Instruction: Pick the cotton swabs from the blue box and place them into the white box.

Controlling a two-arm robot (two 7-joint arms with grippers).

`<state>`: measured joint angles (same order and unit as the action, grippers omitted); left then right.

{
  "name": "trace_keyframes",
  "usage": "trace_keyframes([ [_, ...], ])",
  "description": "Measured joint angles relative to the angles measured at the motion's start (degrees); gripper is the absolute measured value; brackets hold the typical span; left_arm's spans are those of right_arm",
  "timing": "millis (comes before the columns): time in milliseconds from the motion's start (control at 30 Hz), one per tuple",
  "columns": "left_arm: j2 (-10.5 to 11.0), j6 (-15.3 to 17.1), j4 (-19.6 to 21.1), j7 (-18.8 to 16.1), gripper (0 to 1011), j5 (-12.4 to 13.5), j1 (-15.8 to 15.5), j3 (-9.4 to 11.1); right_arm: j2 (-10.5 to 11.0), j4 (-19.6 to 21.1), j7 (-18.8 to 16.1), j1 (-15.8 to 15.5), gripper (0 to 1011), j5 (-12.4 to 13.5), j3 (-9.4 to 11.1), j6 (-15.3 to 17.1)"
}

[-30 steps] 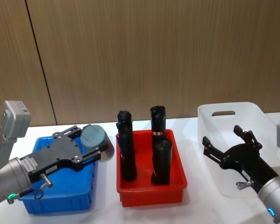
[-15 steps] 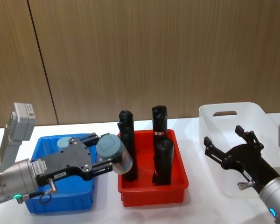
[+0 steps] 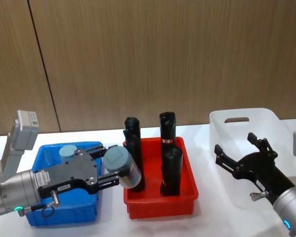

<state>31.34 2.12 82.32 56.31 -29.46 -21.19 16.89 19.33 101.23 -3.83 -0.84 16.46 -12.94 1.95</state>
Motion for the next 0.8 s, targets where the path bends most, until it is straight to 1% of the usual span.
trace_keyframes([
  [267, -0.06, -0.06, -0.55, 0.32, 671, -0.10, -0.27, 0.14, 0.01, 0.00, -0.23, 0.00, 1001, -0.01, 0.02, 0.00],
  [500, -0.10, -0.09, -0.82, 0.49, 670, -0.16, -0.41, 0.20, 0.37, 0.03, -1.98, 0.14, 1001, -0.03, 0.17, 0.02],
  [633, -0.12, -0.12, -0.92, 0.54, 670, -0.18, -0.46, 0.23, 0.75, 0.14, -3.96, 0.31, 1001, 0.13, 0.32, 0.36],
  [733, -0.13, -0.14, -0.99, 0.57, 670, -0.20, -0.48, 0.25, 1.25, 0.36, -6.32, 0.52, 1001, 0.64, 0.46, 1.05],
  [800, -0.13, -0.16, -1.02, 0.59, 670, -0.22, -0.49, 0.26, 1.50, 0.46, -7.31, 0.63, 1001, 0.86, 0.55, 1.41],
])
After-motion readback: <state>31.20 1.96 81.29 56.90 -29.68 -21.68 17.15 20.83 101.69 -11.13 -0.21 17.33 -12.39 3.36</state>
